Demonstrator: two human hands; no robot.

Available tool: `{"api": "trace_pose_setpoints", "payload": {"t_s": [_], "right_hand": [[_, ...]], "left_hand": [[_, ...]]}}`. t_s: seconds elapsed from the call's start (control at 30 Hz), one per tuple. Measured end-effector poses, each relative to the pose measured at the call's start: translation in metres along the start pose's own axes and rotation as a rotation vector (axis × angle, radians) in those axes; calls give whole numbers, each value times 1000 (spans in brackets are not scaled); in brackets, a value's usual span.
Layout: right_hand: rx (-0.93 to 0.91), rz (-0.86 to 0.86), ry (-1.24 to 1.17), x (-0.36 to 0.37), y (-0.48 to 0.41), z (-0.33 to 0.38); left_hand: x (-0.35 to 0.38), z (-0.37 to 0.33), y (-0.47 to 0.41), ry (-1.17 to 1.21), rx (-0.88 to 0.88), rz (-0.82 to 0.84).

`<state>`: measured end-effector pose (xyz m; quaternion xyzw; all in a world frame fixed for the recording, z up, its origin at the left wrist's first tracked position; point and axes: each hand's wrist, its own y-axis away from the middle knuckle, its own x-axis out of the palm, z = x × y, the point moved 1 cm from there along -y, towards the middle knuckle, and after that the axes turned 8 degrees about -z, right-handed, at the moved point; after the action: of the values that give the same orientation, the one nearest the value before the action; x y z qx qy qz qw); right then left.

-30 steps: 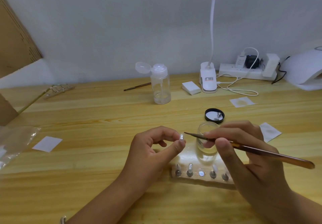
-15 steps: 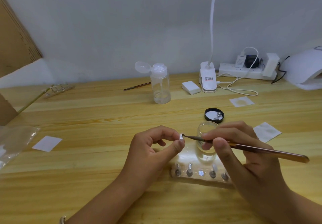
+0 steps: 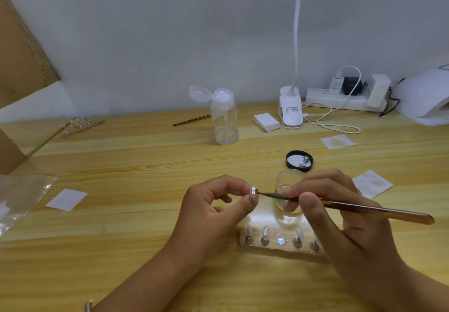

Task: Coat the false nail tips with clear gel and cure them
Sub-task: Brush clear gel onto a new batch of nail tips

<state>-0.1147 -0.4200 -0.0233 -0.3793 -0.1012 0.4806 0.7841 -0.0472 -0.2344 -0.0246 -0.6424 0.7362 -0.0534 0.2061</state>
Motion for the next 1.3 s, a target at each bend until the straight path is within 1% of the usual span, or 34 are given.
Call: {"api": "trace_pose_setpoints", "payload": {"t_s": [0.13,0.27,0.4,0.53,0.7,0.8,1.0,1.17,1.3], "right_hand": [[-42,-6,-38,0,1,3],[-17,-34,-5,-1,-1,2],[-9,-1,22,0,0,1],[-30,13,-10,0,2,3],[-32,-35,21,-1,-1,4],[-11,-21,52,-1,-1,1],[-66,-14,35,-1,1,1],[-37,-42,73,-1,-1,1],[-81,-19,55,0,0,1]], "left_hand": [[0,-1,0,-9,-4,-2],[0,-1,0,-8,-16,1],[0,-1,0,-6,-12,4],[0,-1,0,-12,-5,1],[-1,-1,0,-33,-14,0],[0,-2,0,-35,-9,-1],[-1,-1,0,-46,-17,-7],[-1,-2,1,-53,-16,-10],[-1,-4,1,-44,-3,-24]]}}
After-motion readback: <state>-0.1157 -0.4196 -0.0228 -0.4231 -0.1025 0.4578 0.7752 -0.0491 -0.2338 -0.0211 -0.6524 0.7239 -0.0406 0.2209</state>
